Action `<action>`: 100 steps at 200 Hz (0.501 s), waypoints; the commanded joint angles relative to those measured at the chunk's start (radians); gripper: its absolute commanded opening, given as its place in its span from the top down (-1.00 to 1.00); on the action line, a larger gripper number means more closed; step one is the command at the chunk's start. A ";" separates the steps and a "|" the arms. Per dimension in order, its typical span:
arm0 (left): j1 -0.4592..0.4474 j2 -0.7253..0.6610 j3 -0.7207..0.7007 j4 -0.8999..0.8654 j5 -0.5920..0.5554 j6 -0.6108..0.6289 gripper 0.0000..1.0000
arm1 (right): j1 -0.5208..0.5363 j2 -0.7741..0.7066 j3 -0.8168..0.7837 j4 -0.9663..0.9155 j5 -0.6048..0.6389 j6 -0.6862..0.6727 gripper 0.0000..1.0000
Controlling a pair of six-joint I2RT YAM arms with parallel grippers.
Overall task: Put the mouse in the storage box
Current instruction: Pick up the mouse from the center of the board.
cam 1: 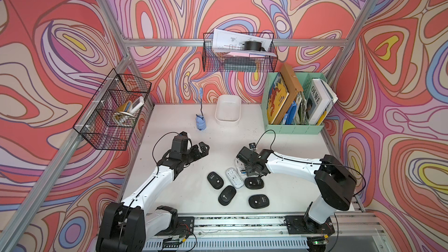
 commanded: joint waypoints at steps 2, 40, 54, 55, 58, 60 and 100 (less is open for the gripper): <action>-0.004 -0.005 -0.009 -0.013 -0.028 0.000 -0.98 | 0.003 0.036 0.034 -0.023 0.034 0.021 -0.50; -0.004 0.011 -0.010 -0.009 -0.030 -0.005 -0.98 | 0.004 0.103 0.064 -0.028 0.055 0.016 -0.48; -0.004 0.011 -0.010 -0.008 -0.029 -0.005 -0.98 | 0.004 0.128 0.078 -0.040 0.062 0.019 -0.46; -0.004 0.011 -0.010 -0.007 -0.029 -0.006 -0.98 | 0.004 0.130 0.079 -0.041 0.062 0.018 -0.45; -0.004 0.012 -0.010 -0.005 -0.029 -0.006 -0.98 | 0.004 0.135 0.081 -0.042 0.062 0.020 -0.44; -0.004 0.013 -0.013 -0.005 -0.029 -0.005 -0.98 | 0.005 0.137 0.082 -0.041 0.063 0.021 -0.44; -0.004 0.012 -0.008 -0.014 -0.030 -0.014 -0.98 | 0.004 0.163 0.085 -0.045 0.082 0.038 -0.16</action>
